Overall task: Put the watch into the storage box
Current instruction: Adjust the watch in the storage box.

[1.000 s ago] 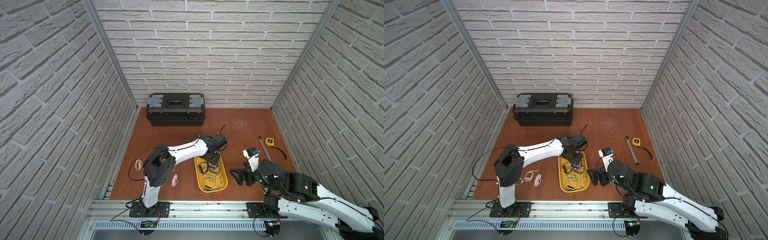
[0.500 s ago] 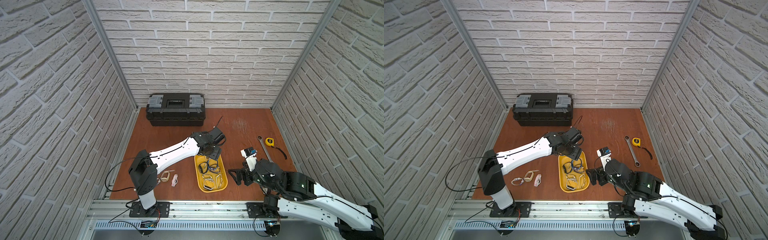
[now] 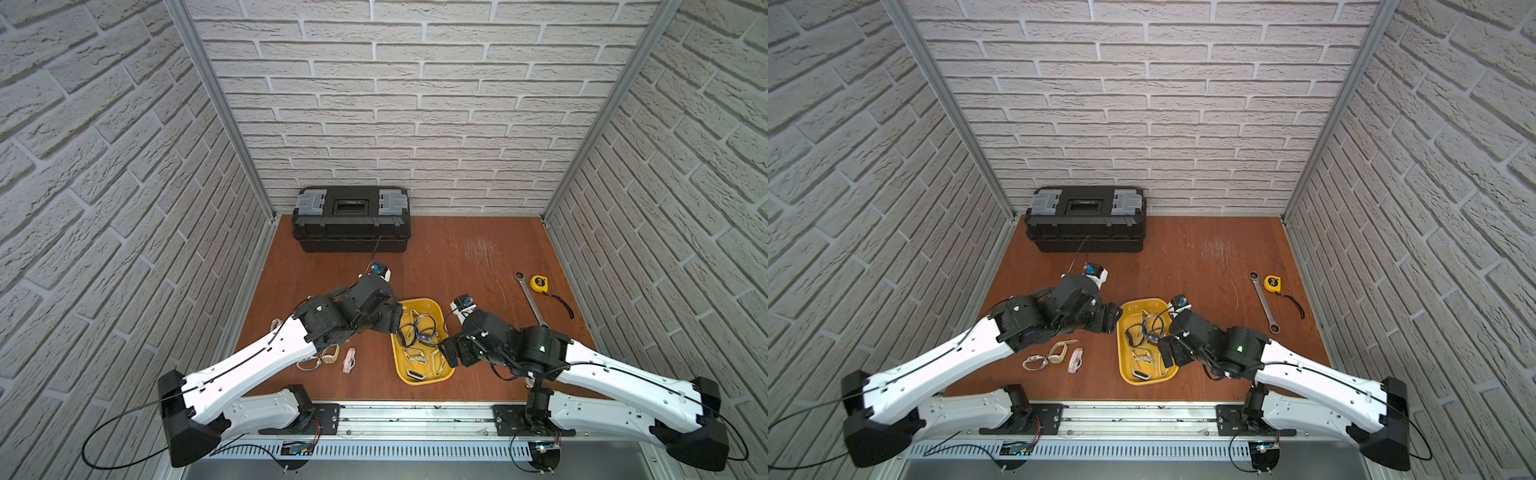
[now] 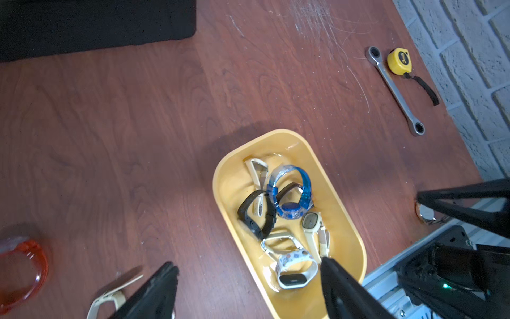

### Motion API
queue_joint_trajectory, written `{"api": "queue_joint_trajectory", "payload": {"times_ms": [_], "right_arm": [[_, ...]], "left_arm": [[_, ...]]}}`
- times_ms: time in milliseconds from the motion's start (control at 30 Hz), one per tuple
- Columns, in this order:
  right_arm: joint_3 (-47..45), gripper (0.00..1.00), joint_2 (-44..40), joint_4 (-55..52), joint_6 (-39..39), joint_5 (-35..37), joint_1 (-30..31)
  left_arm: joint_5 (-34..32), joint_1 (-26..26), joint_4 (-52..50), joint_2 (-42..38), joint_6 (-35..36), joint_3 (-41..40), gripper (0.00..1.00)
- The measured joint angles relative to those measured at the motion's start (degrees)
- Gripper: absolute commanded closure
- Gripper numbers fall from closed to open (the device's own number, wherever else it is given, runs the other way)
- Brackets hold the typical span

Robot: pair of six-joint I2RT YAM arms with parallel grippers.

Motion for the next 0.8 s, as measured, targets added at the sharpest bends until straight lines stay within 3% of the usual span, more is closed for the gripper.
{"api": "queue_joint_trajectory", "payload": {"times_ms": [233, 633, 800], "right_arm": [[3.9, 0.22, 11.5, 3.7, -2.1, -6.1, -10.1], [18.5, 0.27, 31.0, 4.7, -6.7, -8.5, -15.5], [19.3, 0.34, 34.2, 5.3, -7.2, -10.3, -16.4]], "left_arm": [[-1.3, 0.0, -2.3, -5.0, -3.2, -4.7, 0.15], [-2.1, 0.0, -2.3, -4.9, -3.3, -4.7, 0.14], [-2.4, 0.0, -2.4, -5.0, -3.3, -5.0, 0.14]]}}
